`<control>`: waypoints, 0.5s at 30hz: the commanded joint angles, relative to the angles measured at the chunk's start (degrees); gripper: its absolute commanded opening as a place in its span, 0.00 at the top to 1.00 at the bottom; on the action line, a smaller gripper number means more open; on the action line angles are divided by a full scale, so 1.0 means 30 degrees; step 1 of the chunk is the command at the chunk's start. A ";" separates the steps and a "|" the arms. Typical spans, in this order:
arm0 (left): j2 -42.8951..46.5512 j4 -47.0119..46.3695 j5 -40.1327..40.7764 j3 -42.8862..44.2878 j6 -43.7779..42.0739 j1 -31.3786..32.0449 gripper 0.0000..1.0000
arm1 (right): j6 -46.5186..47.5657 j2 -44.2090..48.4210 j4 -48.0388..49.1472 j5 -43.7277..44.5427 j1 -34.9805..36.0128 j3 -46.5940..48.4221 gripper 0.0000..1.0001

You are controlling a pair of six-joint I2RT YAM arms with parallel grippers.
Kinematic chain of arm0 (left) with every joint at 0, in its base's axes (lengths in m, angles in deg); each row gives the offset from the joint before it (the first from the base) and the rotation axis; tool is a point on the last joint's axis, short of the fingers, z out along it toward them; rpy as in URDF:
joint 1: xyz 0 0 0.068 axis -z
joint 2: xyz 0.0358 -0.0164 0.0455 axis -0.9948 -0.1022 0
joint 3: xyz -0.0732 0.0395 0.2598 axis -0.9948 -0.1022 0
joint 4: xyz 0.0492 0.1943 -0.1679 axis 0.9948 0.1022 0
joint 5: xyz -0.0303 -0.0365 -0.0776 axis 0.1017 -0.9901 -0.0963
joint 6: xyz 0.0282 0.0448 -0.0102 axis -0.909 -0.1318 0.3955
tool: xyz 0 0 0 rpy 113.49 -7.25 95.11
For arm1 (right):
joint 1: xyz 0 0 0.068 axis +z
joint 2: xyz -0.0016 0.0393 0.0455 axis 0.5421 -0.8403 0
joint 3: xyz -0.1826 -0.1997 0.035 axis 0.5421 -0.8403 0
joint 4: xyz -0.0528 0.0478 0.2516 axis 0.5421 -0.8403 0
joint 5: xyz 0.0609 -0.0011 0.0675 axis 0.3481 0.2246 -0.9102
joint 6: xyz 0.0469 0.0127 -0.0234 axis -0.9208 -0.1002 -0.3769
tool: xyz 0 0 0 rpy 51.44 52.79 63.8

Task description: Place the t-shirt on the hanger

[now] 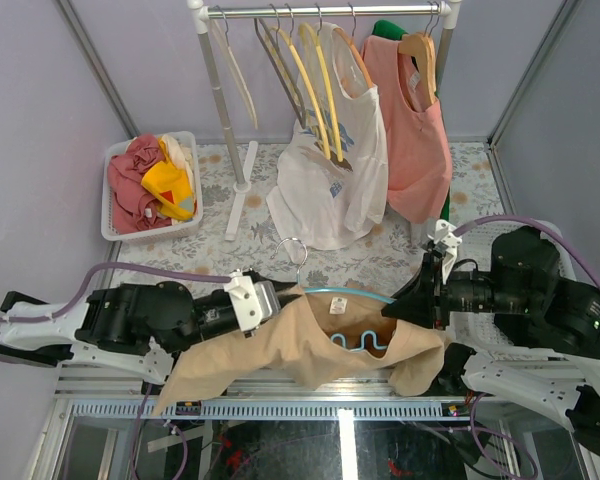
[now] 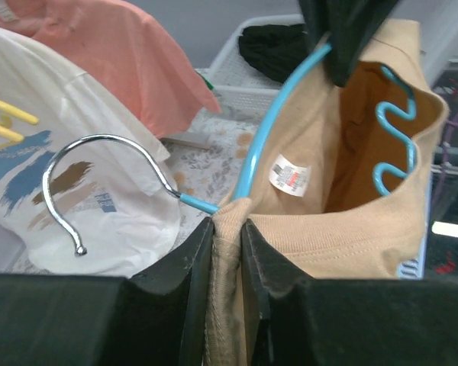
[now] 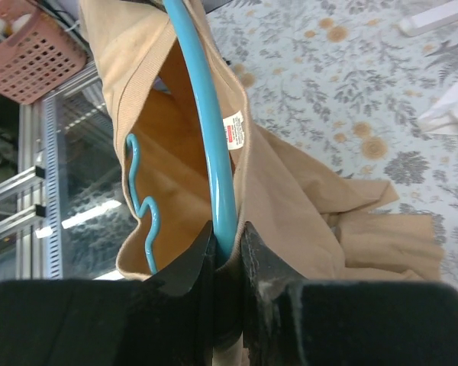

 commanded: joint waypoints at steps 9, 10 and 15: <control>-0.0234 -0.4391 0.6540 0.1218 0.0850 0.2028 0.58 | 0.0446 0.1935 -0.0339 0.3271 0.0067 0.1360 1.00; -0.0634 -0.4202 0.6541 0.1652 0.1119 0.2038 0.58 | 0.0445 0.1917 -0.0322 0.3291 0.0056 0.1333 1.00; -0.3520 -0.2508 0.8295 0.4495 0.2583 0.2050 0.57 | 0.0415 0.1812 0.0064 0.3425 0.0052 0.1058 1.00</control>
